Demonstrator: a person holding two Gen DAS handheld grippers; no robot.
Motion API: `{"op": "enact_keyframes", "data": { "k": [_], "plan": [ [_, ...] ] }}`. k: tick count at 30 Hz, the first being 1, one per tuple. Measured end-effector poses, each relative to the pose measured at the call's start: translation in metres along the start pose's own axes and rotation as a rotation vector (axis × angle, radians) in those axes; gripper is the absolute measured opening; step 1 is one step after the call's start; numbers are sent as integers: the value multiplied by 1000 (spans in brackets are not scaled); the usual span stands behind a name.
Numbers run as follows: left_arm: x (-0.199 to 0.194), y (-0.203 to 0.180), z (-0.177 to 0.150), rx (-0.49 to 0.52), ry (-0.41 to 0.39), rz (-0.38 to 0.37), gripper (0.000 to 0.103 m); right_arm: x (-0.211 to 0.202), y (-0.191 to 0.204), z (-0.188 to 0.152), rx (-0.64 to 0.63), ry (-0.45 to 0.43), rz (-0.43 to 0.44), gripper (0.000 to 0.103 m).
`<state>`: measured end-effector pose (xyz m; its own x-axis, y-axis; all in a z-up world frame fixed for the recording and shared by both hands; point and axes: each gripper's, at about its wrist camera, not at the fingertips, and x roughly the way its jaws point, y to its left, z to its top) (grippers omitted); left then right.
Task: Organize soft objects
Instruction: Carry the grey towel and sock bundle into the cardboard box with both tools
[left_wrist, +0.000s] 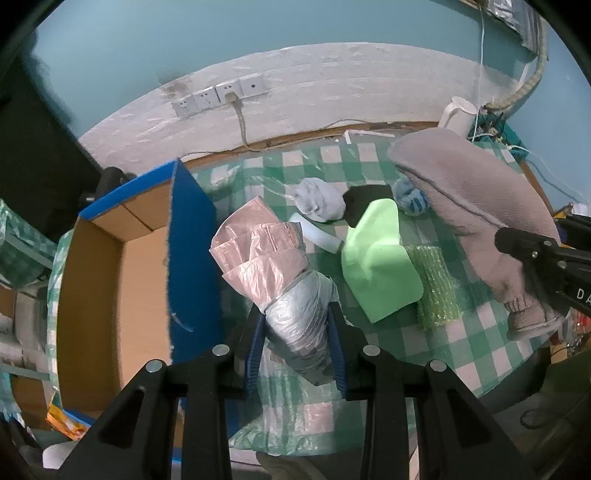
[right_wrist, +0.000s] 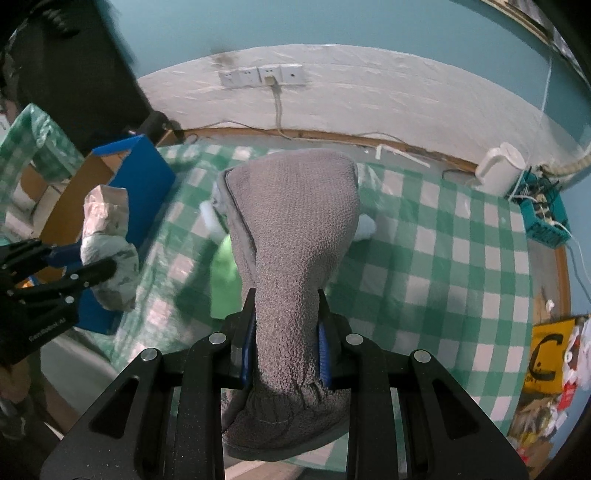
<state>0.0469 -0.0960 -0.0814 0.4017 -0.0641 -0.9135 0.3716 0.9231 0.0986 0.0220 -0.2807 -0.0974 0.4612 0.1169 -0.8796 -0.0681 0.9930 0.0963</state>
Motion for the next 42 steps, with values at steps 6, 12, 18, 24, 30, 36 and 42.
{"op": "enact_keyframes", "data": {
  "k": [6, 12, 18, 24, 30, 36, 42],
  "plan": [
    [-14, 11, -1, -16, -31, 14, 33, -5, 23, 12, -33, -20, 29, 25],
    [-29, 26, -3, -37, -63, 32, 33, -8, 49, 24, -68, -35, 54, 25],
    [-40, 44, -7, -60, -89, 47, 33, -10, 80, 37, -105, -51, 86, 25],
    [-45, 64, -13, -95, -101, 60, 32, -8, 115, 49, -151, -51, 125, 25],
    [-44, 90, -21, -142, -98, 72, 32, -2, 153, 59, -209, -42, 148, 25],
    [-43, 114, -30, -188, -99, 92, 33, 9, 192, 70, -257, -22, 174, 25],
    [-35, 140, -41, -235, -85, 108, 33, 27, 227, 79, -297, 4, 188, 25]
  ]
}}
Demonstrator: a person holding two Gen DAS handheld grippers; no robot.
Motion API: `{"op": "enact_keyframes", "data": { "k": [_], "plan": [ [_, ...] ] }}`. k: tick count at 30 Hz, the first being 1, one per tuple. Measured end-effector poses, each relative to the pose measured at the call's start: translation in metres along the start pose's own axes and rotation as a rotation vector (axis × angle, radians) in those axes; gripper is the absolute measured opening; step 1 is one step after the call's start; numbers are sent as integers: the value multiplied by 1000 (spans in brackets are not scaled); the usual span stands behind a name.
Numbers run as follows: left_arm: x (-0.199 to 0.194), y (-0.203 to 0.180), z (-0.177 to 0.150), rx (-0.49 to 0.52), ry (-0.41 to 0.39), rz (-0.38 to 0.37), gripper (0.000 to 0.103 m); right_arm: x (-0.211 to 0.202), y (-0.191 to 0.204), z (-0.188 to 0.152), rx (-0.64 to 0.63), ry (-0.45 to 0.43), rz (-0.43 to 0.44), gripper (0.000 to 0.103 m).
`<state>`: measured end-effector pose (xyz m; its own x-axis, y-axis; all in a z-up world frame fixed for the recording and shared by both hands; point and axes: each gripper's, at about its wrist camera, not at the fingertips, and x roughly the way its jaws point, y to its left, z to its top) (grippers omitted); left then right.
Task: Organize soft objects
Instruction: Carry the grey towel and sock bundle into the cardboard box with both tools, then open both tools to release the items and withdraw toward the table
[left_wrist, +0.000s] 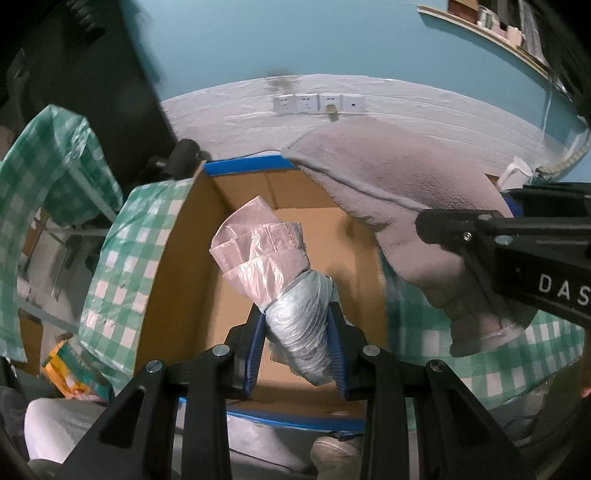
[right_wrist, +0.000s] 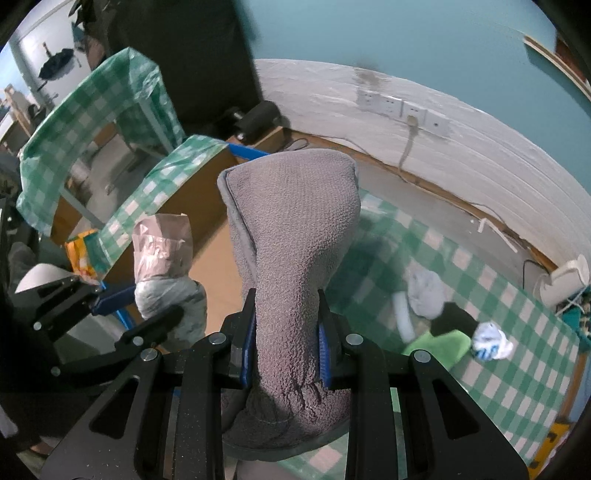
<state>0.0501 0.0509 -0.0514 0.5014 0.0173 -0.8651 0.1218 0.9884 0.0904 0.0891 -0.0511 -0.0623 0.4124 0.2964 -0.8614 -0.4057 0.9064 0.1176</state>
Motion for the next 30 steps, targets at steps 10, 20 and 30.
{"op": "enact_keyframes", "data": {
  "k": [10, 20, 30],
  "plan": [
    [13, 42, -7, -74, 21, 34, 33, 38, 35, 20, -57, 51, 17, 25],
    [31, 67, -9, -125, 61, 76, 36, 66, 55, 26, -92, 90, 56, 34],
    [40, 78, -10, -174, 69, 133, 61, 56, 50, 28, -100, 28, -26, 69]
  ]
}}
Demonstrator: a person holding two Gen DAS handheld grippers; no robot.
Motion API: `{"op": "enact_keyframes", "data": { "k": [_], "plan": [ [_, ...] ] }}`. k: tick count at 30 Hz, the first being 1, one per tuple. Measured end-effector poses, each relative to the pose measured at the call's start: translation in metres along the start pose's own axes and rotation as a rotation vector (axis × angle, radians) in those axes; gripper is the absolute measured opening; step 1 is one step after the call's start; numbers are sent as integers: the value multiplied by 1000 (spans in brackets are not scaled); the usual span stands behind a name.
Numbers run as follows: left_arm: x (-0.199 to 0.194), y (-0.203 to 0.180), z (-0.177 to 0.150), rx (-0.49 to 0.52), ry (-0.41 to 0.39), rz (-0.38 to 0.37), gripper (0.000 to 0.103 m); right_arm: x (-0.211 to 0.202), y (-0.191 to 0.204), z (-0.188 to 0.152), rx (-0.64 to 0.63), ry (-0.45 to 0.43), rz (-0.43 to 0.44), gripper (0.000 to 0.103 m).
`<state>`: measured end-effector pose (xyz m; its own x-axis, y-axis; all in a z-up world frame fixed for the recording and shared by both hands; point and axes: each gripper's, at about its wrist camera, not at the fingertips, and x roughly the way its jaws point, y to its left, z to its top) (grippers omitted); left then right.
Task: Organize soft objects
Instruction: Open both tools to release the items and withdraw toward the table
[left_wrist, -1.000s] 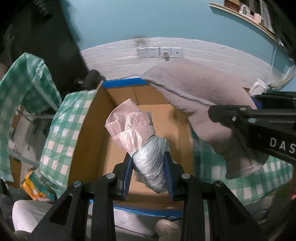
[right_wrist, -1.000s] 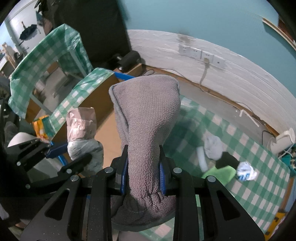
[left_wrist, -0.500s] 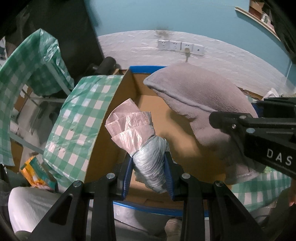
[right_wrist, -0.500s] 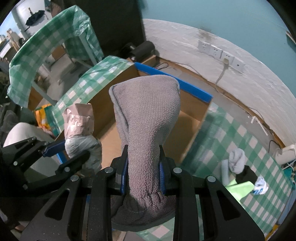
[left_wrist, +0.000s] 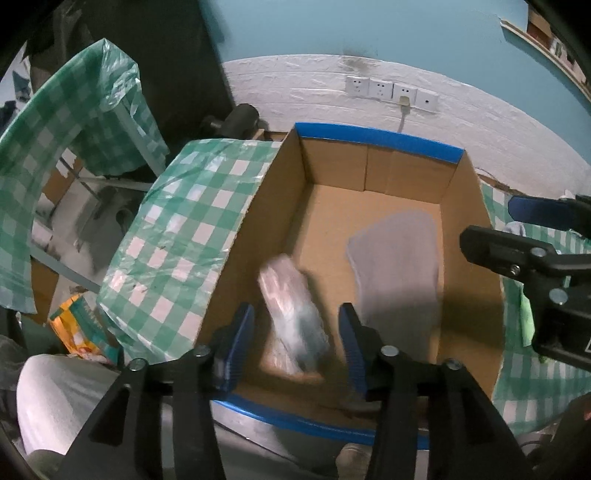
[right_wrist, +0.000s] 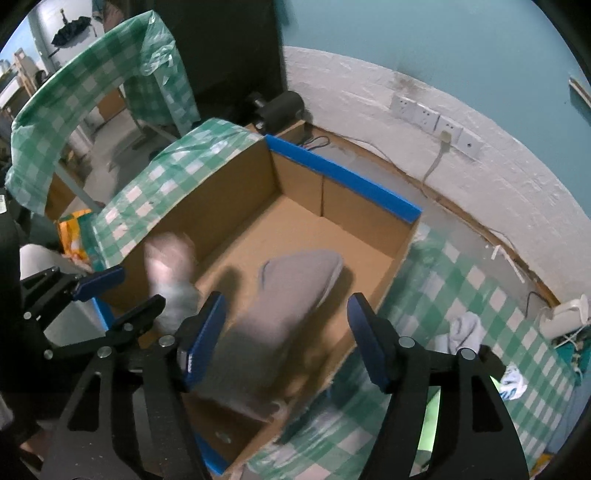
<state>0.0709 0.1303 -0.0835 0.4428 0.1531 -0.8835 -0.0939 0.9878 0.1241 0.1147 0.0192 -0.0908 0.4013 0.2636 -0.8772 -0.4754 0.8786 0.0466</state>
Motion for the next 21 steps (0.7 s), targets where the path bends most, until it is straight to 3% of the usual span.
{"op": "enact_keyframes", "data": {
  "k": [3, 5, 21],
  "plan": [
    [-2, -1, 2, -8, -8, -18, 73, -4, -8, -1, 22, -2, -8, 72],
    [-6, -5, 3, -5, -24, -21, 76, -7, -14, -4, 35, -1, -16, 73],
    [-24, -56, 6, 101, -78, -64, 80, -36, -78, -46, 175, -5, -78, 74]
  ]
}}
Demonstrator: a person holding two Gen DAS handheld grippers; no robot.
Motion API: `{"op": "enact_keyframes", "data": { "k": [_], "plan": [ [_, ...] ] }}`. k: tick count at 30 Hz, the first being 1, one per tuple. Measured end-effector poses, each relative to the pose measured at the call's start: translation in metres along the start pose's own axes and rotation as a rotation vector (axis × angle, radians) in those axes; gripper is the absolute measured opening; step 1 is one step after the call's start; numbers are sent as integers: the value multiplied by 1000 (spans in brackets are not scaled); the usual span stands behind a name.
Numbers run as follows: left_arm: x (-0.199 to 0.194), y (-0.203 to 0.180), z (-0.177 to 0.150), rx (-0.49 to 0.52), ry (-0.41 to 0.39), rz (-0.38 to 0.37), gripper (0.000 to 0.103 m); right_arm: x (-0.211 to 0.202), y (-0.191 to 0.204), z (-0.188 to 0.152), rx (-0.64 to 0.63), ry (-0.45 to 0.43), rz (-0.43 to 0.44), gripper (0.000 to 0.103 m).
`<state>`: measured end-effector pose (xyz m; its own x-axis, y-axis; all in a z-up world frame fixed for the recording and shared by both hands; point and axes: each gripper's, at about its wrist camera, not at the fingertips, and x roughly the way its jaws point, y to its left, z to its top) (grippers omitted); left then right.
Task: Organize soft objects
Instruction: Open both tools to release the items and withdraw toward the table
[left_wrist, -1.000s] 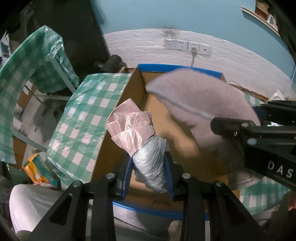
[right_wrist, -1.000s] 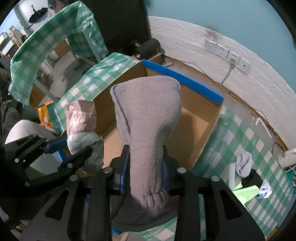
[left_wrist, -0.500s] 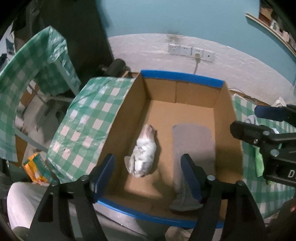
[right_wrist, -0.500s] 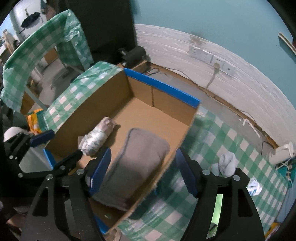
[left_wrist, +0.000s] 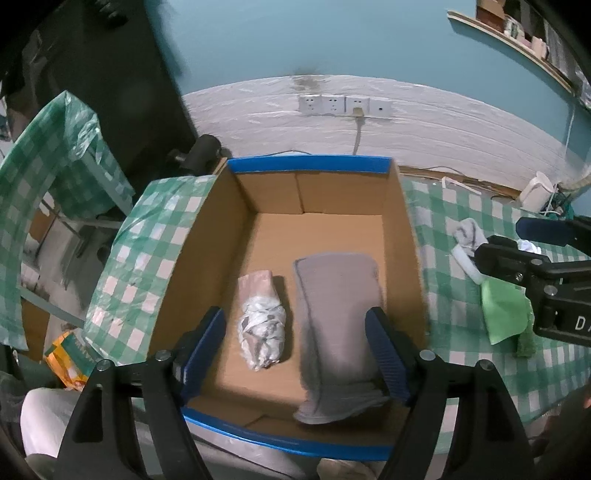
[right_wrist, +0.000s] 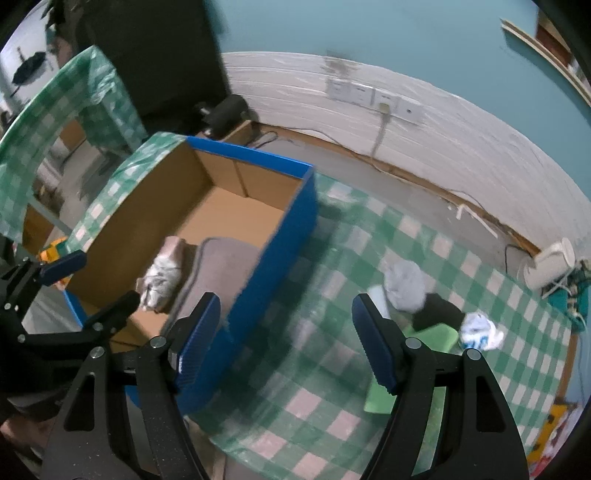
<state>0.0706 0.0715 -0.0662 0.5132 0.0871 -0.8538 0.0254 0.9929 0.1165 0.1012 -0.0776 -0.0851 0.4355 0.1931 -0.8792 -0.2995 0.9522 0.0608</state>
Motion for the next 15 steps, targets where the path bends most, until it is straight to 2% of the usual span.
{"op": "enact_keyframes", "data": {
  "k": [9, 15],
  "plan": [
    [-6, -36, 0, 68, -11, -15, 86, -14, -35, -23, 71, 0, -32, 76],
    [-9, -66, -2, 132, -13, -28, 86, -18, -57, -40, 93, 11, -50, 76]
  ]
}}
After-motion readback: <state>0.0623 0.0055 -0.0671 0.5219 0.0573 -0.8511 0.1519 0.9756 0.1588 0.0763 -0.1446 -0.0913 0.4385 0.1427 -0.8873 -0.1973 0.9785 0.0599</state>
